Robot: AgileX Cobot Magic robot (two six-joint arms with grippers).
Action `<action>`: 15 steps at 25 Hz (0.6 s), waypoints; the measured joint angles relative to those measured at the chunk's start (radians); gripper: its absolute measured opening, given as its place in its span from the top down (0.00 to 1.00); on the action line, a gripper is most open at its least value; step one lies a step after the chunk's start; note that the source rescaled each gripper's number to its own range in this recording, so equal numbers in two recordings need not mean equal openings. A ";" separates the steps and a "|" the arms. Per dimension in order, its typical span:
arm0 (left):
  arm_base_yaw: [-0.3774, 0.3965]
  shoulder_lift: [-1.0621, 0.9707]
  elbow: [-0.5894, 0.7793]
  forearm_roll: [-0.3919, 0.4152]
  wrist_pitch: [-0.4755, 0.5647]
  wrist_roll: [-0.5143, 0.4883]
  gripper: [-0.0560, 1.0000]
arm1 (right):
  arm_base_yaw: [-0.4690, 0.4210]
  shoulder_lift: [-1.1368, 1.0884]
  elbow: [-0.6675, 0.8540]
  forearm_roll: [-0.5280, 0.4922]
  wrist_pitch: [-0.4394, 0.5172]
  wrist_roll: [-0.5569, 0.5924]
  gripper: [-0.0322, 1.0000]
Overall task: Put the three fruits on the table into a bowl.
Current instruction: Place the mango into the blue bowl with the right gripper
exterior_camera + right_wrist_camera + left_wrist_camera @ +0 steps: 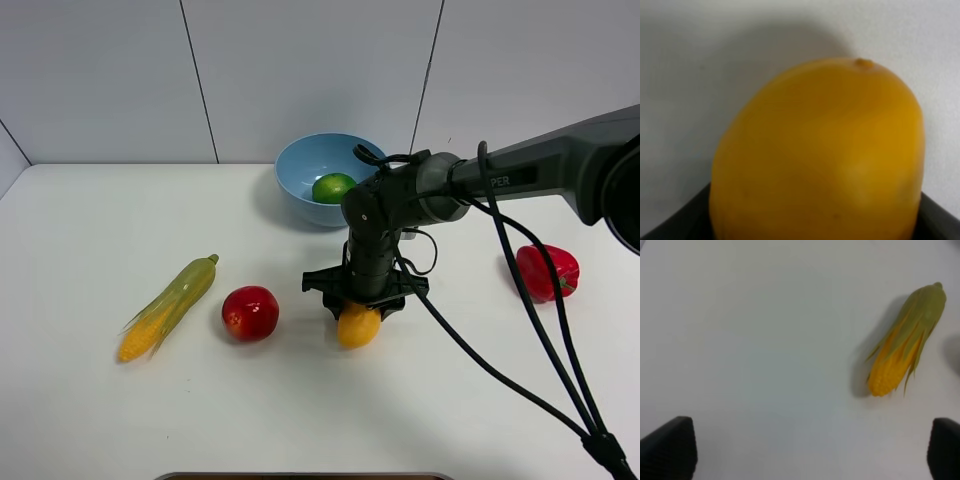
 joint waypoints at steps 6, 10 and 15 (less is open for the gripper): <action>0.000 0.000 0.000 0.000 0.000 0.000 0.13 | -0.001 -0.061 0.000 -0.020 -0.027 -0.002 0.97; 0.000 0.000 0.000 0.000 0.000 0.000 0.13 | -0.001 -0.155 0.000 -0.055 -0.046 -0.002 0.97; 0.000 0.000 0.000 0.000 0.000 0.000 0.13 | -0.001 -0.281 0.000 -0.102 -0.069 -0.007 0.97</action>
